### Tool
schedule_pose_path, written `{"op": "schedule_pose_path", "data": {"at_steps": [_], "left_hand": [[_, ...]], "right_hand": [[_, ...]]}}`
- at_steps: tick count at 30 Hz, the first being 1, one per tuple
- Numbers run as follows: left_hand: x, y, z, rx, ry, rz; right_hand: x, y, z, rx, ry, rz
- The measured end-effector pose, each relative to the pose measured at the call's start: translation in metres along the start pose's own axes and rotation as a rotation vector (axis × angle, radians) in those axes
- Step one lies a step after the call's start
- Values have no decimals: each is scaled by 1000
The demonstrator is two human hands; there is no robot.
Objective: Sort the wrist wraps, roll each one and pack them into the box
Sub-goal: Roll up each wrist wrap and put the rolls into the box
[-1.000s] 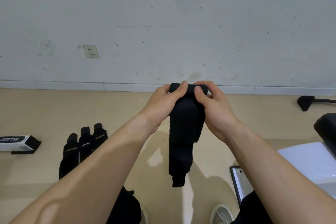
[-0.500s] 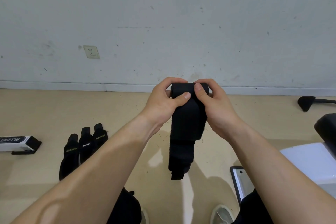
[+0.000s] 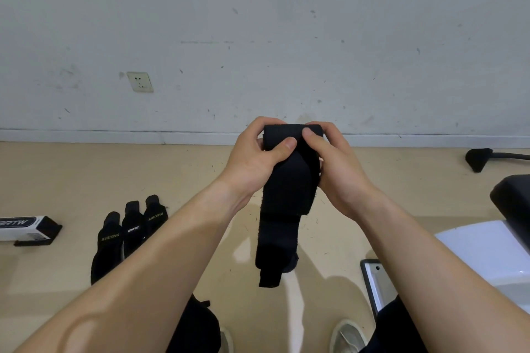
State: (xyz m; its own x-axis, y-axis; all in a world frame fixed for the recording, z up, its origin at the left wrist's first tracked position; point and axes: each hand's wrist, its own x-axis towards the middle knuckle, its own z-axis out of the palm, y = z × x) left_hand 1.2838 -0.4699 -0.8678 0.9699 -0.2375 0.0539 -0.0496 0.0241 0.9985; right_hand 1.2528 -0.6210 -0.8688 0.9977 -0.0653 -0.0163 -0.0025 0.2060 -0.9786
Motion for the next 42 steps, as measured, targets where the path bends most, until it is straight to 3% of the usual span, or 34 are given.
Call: {"op": "schedule_pose_path", "data": {"at_steps": [11,24,35,42], "left_hand": [[-1,0,2,-8,-12,-91],[0,-3,-2,-7,-26,-39],[1,0,2,-50,17,-88],[0,-3,1,-35,24,-23]], "right_hand": [[-1,3,0,-5,18,-49],[3,4,1,-53,16,-17],[1,3,-2,56,13,-25],[3,3,1,-61,16,14]]}}
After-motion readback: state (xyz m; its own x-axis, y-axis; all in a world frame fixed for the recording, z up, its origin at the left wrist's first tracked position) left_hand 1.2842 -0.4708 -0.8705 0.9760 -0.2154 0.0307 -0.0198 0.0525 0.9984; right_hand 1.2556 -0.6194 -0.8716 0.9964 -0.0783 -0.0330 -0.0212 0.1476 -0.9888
